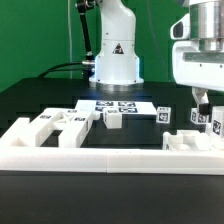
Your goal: Assemble chair
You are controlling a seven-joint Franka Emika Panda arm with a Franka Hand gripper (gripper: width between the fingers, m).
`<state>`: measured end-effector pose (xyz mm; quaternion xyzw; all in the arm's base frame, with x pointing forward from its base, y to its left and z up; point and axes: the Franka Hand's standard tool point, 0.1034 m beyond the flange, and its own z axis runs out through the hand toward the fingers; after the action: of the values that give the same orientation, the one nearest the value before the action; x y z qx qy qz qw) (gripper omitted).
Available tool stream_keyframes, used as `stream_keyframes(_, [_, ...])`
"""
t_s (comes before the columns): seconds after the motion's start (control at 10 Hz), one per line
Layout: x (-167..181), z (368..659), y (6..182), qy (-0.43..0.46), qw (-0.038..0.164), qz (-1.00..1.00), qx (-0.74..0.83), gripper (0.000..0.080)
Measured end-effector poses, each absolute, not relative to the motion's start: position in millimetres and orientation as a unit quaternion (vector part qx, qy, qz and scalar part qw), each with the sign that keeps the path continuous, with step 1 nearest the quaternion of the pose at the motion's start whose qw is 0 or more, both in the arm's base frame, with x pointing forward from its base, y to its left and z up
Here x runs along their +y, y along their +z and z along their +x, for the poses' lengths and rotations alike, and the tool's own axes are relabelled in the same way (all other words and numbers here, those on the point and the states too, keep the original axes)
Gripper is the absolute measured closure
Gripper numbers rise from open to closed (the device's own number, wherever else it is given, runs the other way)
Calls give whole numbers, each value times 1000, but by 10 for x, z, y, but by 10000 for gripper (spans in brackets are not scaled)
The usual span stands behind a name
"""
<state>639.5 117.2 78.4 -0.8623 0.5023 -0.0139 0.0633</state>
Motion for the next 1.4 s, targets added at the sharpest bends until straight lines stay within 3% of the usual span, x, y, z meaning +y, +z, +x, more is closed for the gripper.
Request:
stream_keyframes(0.2, [1185,6399,782,-22,65,-899,433,153])
stream_keyframes(1.4, [1246,6371,760,-47,35,-997,-49,151])
